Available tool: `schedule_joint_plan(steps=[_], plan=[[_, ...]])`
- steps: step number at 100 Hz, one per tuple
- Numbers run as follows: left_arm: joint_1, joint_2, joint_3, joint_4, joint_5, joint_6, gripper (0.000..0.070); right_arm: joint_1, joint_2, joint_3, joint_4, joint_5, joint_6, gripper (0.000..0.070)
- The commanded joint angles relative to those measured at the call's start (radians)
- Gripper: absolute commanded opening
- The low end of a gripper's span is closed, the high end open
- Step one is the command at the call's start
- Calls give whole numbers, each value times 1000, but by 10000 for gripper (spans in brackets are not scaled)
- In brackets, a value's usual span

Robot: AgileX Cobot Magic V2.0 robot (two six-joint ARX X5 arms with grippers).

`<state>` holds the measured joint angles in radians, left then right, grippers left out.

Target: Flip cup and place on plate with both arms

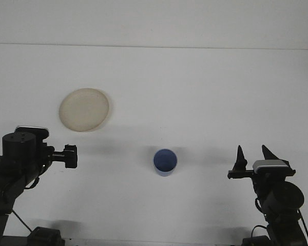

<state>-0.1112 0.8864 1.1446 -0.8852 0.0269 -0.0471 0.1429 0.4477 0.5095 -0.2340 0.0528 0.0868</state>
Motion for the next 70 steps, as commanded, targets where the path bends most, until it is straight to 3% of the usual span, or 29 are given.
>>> schedule_joint_plan(steps=[1, 14, 24, 70], plan=[[-11, 24, 46, 5, 51, -11, 634, 1, 5, 2, 10, 0, 15, 497], [-61, 108, 122, -21, 165, -31, 624, 1, 5, 2, 10, 0, 15, 497], [-135, 193, 185, -39, 212, -52, 622, 1, 5, 2, 10, 0, 15, 497], [-476, 606, 396, -26, 214, -50, 618, 1, 5, 2, 9, 0, 15, 497]])
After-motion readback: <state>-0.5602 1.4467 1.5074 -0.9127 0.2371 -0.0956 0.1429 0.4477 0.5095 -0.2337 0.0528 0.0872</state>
